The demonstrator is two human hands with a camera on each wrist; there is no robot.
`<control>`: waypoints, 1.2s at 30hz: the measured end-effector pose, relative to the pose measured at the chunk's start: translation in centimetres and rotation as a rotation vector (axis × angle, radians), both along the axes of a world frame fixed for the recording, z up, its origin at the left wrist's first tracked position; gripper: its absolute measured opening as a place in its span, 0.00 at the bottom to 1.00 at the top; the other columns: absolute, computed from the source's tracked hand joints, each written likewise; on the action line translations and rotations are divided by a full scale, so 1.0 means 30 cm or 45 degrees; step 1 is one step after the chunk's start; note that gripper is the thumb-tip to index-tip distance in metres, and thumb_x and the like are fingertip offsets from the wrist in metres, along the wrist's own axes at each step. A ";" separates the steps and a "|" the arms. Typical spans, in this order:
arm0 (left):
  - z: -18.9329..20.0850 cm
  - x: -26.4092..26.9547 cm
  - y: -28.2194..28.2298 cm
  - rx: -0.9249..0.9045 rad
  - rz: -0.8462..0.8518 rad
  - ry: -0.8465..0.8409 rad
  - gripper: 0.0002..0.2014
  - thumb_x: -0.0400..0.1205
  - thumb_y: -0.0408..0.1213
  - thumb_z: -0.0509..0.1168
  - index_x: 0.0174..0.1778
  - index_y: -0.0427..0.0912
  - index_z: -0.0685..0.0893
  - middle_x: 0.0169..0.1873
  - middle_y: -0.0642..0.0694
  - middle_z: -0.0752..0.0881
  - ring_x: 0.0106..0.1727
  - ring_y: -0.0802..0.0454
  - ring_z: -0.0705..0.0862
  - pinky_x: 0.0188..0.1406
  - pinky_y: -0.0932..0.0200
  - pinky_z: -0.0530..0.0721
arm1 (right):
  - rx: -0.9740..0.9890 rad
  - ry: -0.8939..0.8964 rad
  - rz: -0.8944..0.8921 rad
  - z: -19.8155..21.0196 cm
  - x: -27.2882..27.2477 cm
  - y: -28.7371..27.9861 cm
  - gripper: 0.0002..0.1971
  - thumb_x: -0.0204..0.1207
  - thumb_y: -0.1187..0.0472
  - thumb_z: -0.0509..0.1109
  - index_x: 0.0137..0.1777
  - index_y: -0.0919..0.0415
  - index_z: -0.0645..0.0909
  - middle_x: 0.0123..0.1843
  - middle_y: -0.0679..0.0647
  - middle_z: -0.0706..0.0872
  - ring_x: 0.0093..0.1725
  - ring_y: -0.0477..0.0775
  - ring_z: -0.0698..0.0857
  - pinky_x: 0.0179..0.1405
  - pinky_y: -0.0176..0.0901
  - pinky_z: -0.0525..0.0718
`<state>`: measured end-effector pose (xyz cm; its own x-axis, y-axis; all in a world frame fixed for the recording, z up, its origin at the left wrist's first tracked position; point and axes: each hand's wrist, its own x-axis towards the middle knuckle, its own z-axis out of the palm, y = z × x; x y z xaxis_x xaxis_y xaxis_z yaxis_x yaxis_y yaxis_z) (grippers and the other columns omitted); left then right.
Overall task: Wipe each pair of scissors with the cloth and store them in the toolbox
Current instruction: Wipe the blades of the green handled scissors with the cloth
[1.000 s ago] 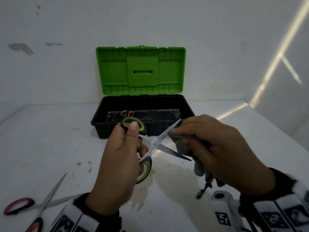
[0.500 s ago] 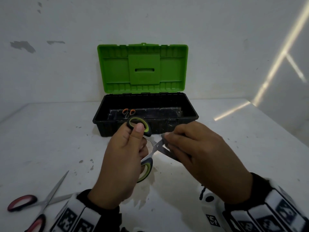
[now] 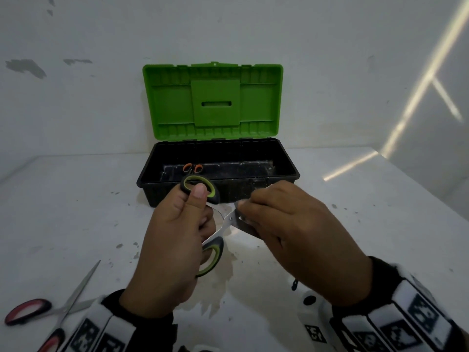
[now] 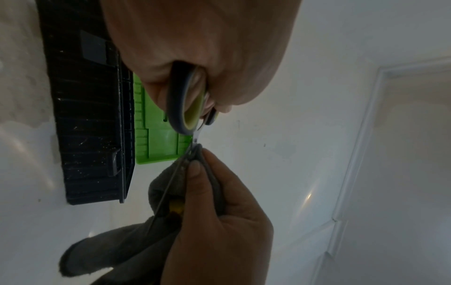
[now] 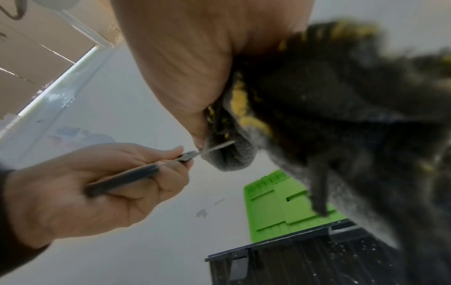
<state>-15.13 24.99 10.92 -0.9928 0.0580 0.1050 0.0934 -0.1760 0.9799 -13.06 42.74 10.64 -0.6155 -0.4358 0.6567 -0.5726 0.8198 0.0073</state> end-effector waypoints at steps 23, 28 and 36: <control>0.003 0.028 -0.030 0.043 0.019 0.148 0.11 0.78 0.52 0.61 0.35 0.52 0.82 0.23 0.49 0.64 0.24 0.53 0.60 0.20 0.65 0.58 | -0.278 0.165 -0.064 0.006 0.015 -0.019 0.10 0.80 0.65 0.69 0.55 0.67 0.89 0.49 0.57 0.90 0.46 0.57 0.86 0.46 0.49 0.85; -0.006 0.041 -0.036 0.003 0.037 0.164 0.12 0.78 0.53 0.61 0.38 0.50 0.83 0.22 0.49 0.65 0.23 0.53 0.60 0.20 0.65 0.60 | -0.340 0.150 -0.191 0.012 -0.022 0.047 0.10 0.79 0.64 0.69 0.55 0.65 0.90 0.47 0.55 0.90 0.45 0.55 0.85 0.47 0.46 0.84; -0.017 0.024 -0.060 0.047 0.103 -0.004 0.14 0.84 0.49 0.60 0.35 0.52 0.84 0.24 0.50 0.65 0.23 0.57 0.60 0.17 0.66 0.58 | -0.512 0.013 -0.195 0.058 0.013 0.120 0.10 0.75 0.62 0.72 0.54 0.59 0.90 0.45 0.46 0.89 0.34 0.24 0.77 0.41 0.36 0.85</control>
